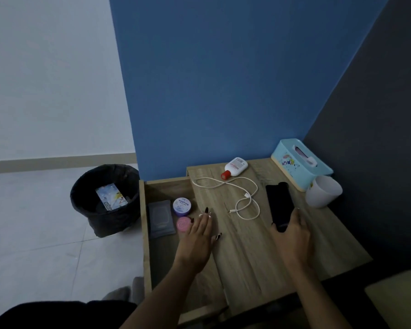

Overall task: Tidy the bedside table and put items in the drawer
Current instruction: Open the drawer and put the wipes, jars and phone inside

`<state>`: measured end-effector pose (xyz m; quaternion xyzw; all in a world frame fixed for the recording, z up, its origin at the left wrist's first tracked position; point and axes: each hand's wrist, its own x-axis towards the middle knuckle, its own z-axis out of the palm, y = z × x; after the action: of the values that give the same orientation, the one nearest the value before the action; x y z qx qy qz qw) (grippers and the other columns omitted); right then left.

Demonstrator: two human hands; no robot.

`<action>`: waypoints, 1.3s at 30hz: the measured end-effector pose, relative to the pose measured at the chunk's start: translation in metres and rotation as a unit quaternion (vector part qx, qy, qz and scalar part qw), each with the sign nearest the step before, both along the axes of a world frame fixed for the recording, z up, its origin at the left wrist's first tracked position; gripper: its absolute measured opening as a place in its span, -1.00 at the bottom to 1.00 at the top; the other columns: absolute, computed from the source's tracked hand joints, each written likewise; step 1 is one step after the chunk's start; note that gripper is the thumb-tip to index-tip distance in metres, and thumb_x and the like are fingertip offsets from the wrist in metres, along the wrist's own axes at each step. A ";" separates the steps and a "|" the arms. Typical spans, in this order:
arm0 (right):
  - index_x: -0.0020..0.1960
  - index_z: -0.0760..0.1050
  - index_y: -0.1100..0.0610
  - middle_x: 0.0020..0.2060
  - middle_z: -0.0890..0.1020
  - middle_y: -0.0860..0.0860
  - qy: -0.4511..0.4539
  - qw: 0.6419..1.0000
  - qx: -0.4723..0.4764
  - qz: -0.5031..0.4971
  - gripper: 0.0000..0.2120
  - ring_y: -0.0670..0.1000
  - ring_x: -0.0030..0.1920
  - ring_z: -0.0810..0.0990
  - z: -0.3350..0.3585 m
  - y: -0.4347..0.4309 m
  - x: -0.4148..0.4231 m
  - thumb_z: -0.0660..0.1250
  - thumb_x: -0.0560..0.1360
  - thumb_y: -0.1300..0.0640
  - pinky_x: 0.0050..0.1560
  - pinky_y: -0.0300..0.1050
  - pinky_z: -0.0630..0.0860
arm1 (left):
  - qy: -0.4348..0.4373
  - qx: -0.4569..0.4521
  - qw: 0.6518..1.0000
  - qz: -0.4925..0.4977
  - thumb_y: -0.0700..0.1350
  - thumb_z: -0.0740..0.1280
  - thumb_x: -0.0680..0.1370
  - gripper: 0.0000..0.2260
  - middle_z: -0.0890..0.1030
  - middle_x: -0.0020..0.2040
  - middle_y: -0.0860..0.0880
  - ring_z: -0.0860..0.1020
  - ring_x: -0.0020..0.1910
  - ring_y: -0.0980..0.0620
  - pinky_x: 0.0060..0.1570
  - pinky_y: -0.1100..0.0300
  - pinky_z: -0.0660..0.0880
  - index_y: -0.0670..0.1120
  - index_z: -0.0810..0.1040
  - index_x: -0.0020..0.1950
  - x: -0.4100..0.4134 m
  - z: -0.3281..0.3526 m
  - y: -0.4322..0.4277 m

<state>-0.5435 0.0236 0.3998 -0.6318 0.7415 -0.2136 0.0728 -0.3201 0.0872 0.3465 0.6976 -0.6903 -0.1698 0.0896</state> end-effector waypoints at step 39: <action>0.54 0.05 0.09 0.45 0.22 0.23 -0.051 0.919 0.290 0.263 -0.51 0.26 0.40 0.26 -0.137 0.113 0.231 -0.09 0.66 -0.05 0.37 0.15 0.22 | -0.008 -0.006 0.994 0.109 -0.05 0.04 0.64 -0.43 -0.13 0.58 -0.11 -0.14 0.56 -0.04 0.53 -0.03 0.00 -0.12 -0.19 0.56 0.166 -0.039 0.028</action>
<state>-0.3129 0.1364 0.2632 -0.7435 0.5733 0.0063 0.3442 -0.1540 0.1147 0.3075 0.7697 -0.6115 -0.1494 0.1064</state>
